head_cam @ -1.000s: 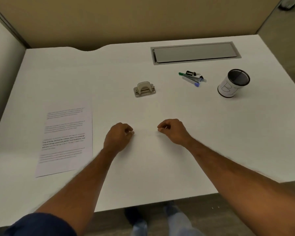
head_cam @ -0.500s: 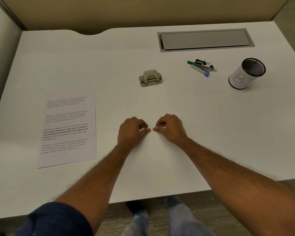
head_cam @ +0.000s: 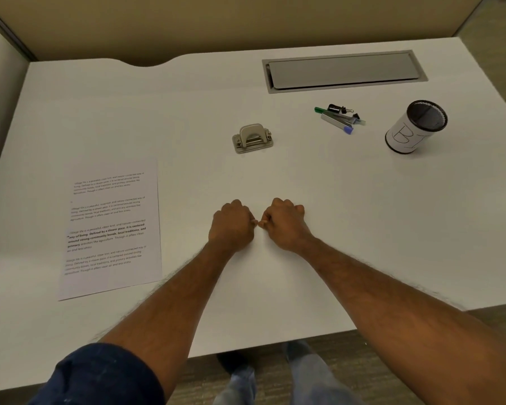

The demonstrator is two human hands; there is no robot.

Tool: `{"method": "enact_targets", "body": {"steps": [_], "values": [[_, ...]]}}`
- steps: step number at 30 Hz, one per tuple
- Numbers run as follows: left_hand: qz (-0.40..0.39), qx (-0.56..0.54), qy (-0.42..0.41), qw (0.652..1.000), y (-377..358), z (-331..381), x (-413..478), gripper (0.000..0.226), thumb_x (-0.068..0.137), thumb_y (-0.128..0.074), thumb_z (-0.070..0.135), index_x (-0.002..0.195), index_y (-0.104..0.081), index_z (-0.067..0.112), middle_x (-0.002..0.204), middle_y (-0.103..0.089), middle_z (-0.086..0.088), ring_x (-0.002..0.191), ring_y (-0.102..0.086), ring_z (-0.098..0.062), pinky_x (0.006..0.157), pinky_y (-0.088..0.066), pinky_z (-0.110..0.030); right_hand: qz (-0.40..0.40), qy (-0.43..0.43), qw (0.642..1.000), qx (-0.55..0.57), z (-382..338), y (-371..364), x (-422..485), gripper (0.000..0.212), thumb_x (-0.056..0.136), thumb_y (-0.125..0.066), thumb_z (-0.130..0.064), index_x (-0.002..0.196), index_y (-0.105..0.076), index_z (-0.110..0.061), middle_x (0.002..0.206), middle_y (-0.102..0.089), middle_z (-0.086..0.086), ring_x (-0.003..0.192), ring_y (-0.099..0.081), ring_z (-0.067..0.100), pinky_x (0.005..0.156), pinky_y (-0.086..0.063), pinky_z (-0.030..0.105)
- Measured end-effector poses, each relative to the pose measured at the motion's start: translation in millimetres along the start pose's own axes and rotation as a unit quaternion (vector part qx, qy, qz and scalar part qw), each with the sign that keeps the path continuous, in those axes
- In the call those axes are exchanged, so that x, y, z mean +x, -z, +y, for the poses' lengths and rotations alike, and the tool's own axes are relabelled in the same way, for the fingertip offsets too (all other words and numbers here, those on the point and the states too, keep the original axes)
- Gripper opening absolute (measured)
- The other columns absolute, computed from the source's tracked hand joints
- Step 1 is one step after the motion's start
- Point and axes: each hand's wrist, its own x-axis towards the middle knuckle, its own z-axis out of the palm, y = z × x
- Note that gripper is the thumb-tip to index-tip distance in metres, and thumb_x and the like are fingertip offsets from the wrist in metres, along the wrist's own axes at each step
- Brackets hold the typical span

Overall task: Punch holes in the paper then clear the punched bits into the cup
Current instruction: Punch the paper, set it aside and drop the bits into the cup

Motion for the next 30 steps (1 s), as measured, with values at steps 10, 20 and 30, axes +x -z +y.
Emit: {"method": "enact_targets", "body": {"steps": [10,20,30], "values": [[-0.023,-0.077,0.003,0.997,17,-8,-1,0.021,0.098,-0.049,0.032,0.089,-0.06,0.016,0.102,-0.056,-0.007,0.096,-0.056,-0.027,0.082,-0.044,-0.038,0.011,-0.122,0.976,0.182,35,40,6,0.033,0.094,-0.057,-0.03,0.062,-0.052,-0.022,0.072,-0.055,-0.005,0.079,-0.053,0.02,0.087,-0.037,0.039],[-0.01,-0.173,-0.025,0.985,46,41,34,0.035,0.097,-0.054,0.028,0.063,-0.044,0.024,0.079,-0.051,0.0,0.075,-0.051,-0.016,0.068,-0.04,-0.029,0.05,-0.113,0.91,0.395,69,100,-6,0.028,0.093,-0.061,-0.02,0.069,-0.056,-0.009,0.07,-0.052,-0.002,0.064,-0.048,0.003,0.069,-0.039,0.021],[0.02,-0.223,-0.121,0.967,95,180,119,0.032,0.097,-0.053,0.021,0.065,-0.049,0.015,0.061,-0.047,0.006,0.055,-0.043,-0.007,0.052,-0.029,-0.021,0.199,-0.137,0.903,0.355,143,207,4,0.034,0.094,-0.059,-0.018,0.085,-0.061,0.014,0.078,-0.053,0.014,0.073,-0.048,0.018,0.072,-0.041,0.027]]}}
